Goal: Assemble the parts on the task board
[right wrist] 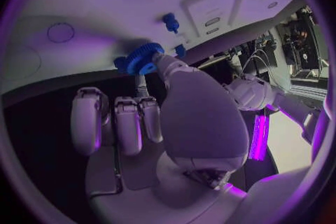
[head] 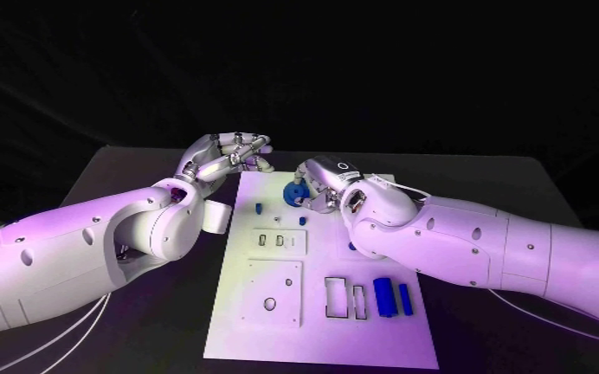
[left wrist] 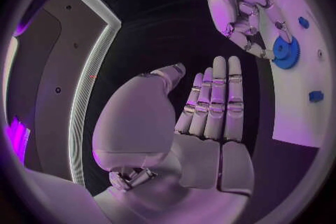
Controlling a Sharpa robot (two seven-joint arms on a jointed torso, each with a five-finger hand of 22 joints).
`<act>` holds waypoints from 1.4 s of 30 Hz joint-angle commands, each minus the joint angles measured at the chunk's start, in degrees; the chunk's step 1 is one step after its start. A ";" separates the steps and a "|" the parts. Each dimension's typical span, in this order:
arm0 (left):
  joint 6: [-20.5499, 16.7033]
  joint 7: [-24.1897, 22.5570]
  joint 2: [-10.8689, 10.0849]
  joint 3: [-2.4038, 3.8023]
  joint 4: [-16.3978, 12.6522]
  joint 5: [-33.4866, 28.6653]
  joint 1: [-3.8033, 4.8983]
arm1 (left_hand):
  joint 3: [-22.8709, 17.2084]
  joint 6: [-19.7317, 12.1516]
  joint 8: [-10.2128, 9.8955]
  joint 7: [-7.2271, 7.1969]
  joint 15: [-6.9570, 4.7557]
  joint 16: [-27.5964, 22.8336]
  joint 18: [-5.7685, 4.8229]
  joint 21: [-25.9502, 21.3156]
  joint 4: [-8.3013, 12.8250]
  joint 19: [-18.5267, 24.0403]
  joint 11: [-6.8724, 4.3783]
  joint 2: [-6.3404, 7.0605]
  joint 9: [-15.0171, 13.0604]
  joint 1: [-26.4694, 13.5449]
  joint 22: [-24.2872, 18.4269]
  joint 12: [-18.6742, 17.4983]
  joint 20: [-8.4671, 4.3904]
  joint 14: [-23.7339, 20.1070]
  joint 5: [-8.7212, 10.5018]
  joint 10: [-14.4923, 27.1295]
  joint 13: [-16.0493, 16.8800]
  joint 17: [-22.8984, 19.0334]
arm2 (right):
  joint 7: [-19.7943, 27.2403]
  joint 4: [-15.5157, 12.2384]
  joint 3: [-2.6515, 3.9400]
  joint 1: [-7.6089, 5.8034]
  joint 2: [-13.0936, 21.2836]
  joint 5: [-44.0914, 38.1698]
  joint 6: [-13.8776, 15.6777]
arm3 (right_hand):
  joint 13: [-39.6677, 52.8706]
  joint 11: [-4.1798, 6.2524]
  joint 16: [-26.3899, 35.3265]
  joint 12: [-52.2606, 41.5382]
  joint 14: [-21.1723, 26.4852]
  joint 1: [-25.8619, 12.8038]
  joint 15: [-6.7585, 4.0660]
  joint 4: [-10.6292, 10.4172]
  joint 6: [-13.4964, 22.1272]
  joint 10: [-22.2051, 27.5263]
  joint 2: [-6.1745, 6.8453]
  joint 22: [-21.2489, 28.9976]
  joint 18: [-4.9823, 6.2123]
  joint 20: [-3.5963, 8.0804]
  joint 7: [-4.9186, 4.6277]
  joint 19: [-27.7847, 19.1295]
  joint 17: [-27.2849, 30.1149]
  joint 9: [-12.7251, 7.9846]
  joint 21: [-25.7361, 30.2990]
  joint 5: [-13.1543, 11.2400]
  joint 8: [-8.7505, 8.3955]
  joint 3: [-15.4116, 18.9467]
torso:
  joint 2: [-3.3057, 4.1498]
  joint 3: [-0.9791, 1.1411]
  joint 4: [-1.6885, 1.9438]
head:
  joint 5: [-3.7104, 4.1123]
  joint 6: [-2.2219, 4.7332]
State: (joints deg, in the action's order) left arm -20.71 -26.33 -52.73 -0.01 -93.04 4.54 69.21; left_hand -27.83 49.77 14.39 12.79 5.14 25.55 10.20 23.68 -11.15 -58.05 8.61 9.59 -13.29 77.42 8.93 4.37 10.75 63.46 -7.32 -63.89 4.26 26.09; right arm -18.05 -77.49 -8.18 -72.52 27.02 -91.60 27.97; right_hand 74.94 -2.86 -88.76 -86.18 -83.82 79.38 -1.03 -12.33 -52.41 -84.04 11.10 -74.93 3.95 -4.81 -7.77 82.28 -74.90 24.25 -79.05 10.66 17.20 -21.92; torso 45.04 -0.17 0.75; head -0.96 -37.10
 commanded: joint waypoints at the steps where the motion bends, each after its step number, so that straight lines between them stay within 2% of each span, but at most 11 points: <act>1: 0.81 -0.68 0.14 0.06 -0.04 -0.08 0.08 | -0.13 -0.34 -0.38 -0.01 -0.08 0.29 0.18 0.30 -0.20 0.43 0.23 -0.20 -0.04 -0.08 0.04 -0.17 -0.01 -0.49 -0.22 0.11 0.10 0.05 | 0.15 0.44 -0.08 0.19 -0.30 -0.94 -1.04 | 10.85 0.23 -0.35 -0.04 -5.60 0.04 -0.34 -0.04 -0.78 -3.15 -0.08 -1.37 -0.62 0.09 0.37 0.15 -12.36 0.01 -0.14 0.13 0.09 -0.27 | -0.01 0.02 -0.02 | -0.06 -0.05; 8: 0.83 -0.56 0.16 0.06 -0.05 -0.08 0.09 | -0.13 -0.34 -0.38 -0.01 -0.08 0.29 0.18 0.30 -0.20 0.43 0.23 -0.20 -0.04 -0.08 0.04 -0.17 -0.01 -0.49 -0.22 0.11 0.10 0.05 | 0.15 1.07 -0.11 0.36 -0.89 -1.11 -0.57 | 10.39 -0.07 -0.29 0.44 -5.55 -0.57 -0.10 0.25 -0.02 -2.79 0.40 -0.91 -0.51 -0.05 0.00 -0.19 -12.16 -0.13 0.33 0.11 -0.83 -1.06 | 0.04 0.08 -0.07 | -0.18 -0.11; 12: 0.86 -0.51 0.17 0.07 -0.03 -0.08 0.10 | -0.13 -0.34 -0.38 -0.01 -0.08 0.29 0.18 0.30 -0.20 0.43 0.23 -0.20 -0.04 -0.08 0.04 -0.17 -0.01 -0.49 -0.22 0.11 0.10 0.05 | 0.09 1.62 -0.12 0.39 -1.04 -1.31 -0.16 | 10.01 -0.39 -0.23 0.84 -5.51 -0.99 0.16 0.56 0.80 -2.48 0.77 -0.68 -0.45 -0.25 -0.39 -0.38 -11.99 -0.25 0.60 0.09 -1.68 -1.67 | -0.05 -0.01 -0.06 | -0.16 -0.18; 17: 0.89 -0.47 0.17 0.07 -0.02 -0.08 0.11 | -0.13 -0.34 -0.38 -0.01 -0.08 0.29 0.18 0.30 -0.20 0.43 0.23 -0.20 -0.04 -0.08 0.04 -0.17 -0.01 -0.49 -0.22 0.11 0.10 0.05 | 0.47 1.90 -0.12 0.40 -1.05 -1.21 -0.18 | 9.26 -1.55 -0.24 1.64 -5.50 -2.34 1.16 1.31 4.30 -1.82 1.97 -0.53 -0.39 -1.12 -1.67 -0.62 -12.01 -0.77 0.96 0.00 -4.81 -2.24 | -0.03 0.01 -0.08 | -0.21 -0.22; 20: 0.87 -0.43 0.17 0.07 0.00 -0.08 0.11 | -0.13 -0.34 -0.38 -0.01 -0.08 0.29 0.18 0.30 -0.20 0.43 0.23 -0.20 -0.04 -0.08 0.04 -0.17 -0.01 -0.49 -0.22 0.11 0.10 0.05 | 0.89 1.87 -0.12 0.41 -1.02 -0.94 -0.33 | 9.15 -1.83 -0.25 1.77 -5.50 -2.72 1.41 1.44 5.29 -1.70 2.19 -0.52 -0.37 -1.38 -1.94 -0.67 -12.02 -0.88 1.04 -0.02 -5.71 -2.02 | -0.06 0.04 -0.11 | -0.21 -0.20; 22: 0.84 -0.39 0.17 0.07 0.02 -0.08 0.11 | -0.14 -0.35 -0.40 0.02 -0.07 0.34 0.18 0.34 -0.21 0.45 0.25 -0.20 -0.09 -0.08 0.04 -0.18 0.00 -0.55 -0.20 0.12 0.11 0.18 | 1.18 1.71 -0.12 0.41 -0.89 -0.71 -0.66 | 8.93 -2.16 -0.26 1.99 -5.50 -2.90 1.72 1.51 6.86 -1.50 2.37 -0.47 -0.33 -1.68 -2.30 -0.75 -12.04 -1.22 1.17 0.02 -7.01 -1.14 | -0.07 0.03 -0.10 | -0.21 -0.17; 28: 0.63 -0.25 0.09 0.07 0.04 -0.08 0.12 | -0.15 -0.36 -0.41 0.03 -0.07 0.35 0.18 0.34 -0.22 0.46 0.26 -0.21 -0.10 -0.09 0.04 -0.19 0.01 -0.57 -0.20 0.12 0.12 0.20 | 1.71 0.67 -0.12 0.40 0.07 0.66 -1.24 | 8.88 -2.39 -0.30 2.07 -5.51 -3.48 1.96 0.96 6.75 -1.41 2.18 -0.55 -0.31 -1.98 -2.50 -0.76 -12.11 -1.22 1.23 0.04 -7.57 1.16 | -0.02 0.02 -0.11 | -0.31 -0.06; 37: 0.33 0.08 -0.04 0.07 0.04 -0.08 0.12 | -0.17 -0.51 -0.50 0.12 -0.03 0.37 0.18 0.37 -0.23 0.48 0.33 -0.22 -0.10 -0.09 0.04 -0.27 0.02 -0.63 -0.20 0.29 0.10 0.30 | 2.11 -0.86 -0.13 0.39 2.06 4.42 -1.76 | 9.07 -2.30 -0.31 1.89 -5.51 -4.36 1.94 -0.15 5.63 -1.56 0.76 -0.66 -0.31 -2.03 -2.37 -0.72 -12.14 -0.99 1.24 0.04 -7.44 1.81 | -0.01 0.10 -0.23 | -0.40 -0.20; 42: 0.29 0.24 0.04 0.07 0.14 -0.08 0.12 | -0.20 -0.54 -0.52 0.16 -0.02 0.38 0.18 0.37 -0.26 0.49 0.35 -0.28 -0.11 -0.10 0.04 -0.29 0.02 -0.65 -0.21 0.33 0.10 0.33 | 2.19 -1.09 -0.13 0.39 2.37 6.53 -2.64 | 9.32 -2.15 -0.35 1.65 -5.53 -4.78 1.82 -0.58 4.71 -1.76 0.23 -0.82 -0.33 -1.96 -2.18 -0.64 -12.24 -0.82 1.16 0.03 -7.20 1.79 | 0.00 0.09 -0.10 | -0.36 -0.31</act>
State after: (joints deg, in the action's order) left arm -20.77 -26.03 -52.80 0.01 -92.90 4.53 69.26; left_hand -27.83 49.57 14.16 12.58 5.15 25.54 10.20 23.68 -11.15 -58.05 8.81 9.59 -13.32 77.42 8.92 4.37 10.75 63.05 -7.32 -63.69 4.30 26.34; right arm -16.42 -78.48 -8.32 -72.11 29.38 -87.79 26.78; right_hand 74.91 -4.76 -88.76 -84.37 -84.04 74.87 0.42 -12.70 -47.38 -84.08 11.53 -74.92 3.96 -6.37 -9.95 81.55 -74.92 23.36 -77.99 10.79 9.84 -20.19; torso 45.03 -0.07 0.58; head -1.35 -37.35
